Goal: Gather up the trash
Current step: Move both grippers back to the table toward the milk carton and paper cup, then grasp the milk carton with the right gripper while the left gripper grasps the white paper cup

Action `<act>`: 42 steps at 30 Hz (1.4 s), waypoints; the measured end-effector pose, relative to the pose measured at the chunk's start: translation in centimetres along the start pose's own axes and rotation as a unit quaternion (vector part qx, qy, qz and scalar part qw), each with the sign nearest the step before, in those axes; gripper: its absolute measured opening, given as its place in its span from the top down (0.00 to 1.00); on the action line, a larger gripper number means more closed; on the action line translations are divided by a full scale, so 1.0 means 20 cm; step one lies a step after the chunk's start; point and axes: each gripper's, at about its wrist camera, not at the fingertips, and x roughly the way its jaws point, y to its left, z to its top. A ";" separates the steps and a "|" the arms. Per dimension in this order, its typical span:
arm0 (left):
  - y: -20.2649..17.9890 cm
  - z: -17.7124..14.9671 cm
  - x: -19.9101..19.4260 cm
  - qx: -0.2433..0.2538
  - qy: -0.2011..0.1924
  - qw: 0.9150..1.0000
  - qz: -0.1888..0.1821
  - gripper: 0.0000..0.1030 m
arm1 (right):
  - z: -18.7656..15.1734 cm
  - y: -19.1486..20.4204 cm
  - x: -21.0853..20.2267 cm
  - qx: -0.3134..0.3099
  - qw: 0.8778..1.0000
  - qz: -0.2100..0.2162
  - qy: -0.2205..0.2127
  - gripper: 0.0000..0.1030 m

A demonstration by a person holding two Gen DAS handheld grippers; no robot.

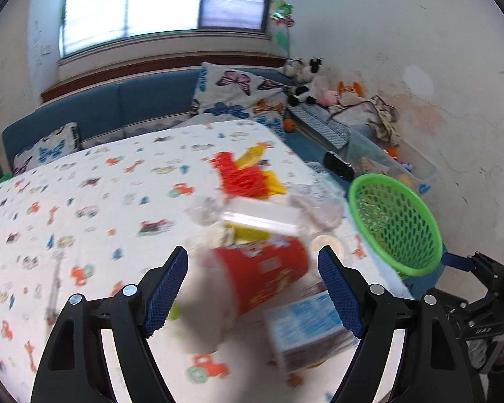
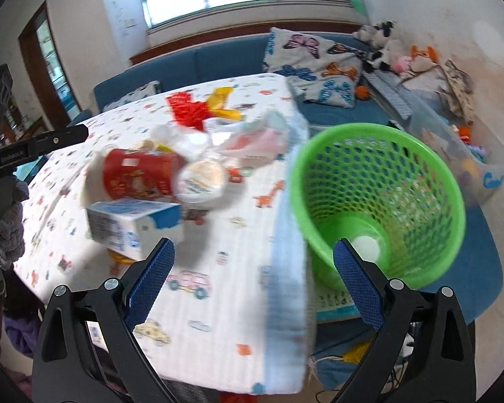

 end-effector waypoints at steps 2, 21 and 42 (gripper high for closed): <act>0.07 -0.03 -0.02 -0.010 0.003 1.000 0.007 0.25 | 0.02 0.05 0.01 -0.012 1.000 0.020 0.006 0.08; 0.30 -0.12 -0.06 -0.047 0.001 0.999 0.019 0.25 | 0.29 0.44 0.27 -0.202 0.944 0.234 0.112 0.08; 0.38 -0.17 0.01 -0.043 0.026 0.999 0.000 0.25 | 0.29 0.61 0.69 -0.318 0.867 0.301 0.238 0.08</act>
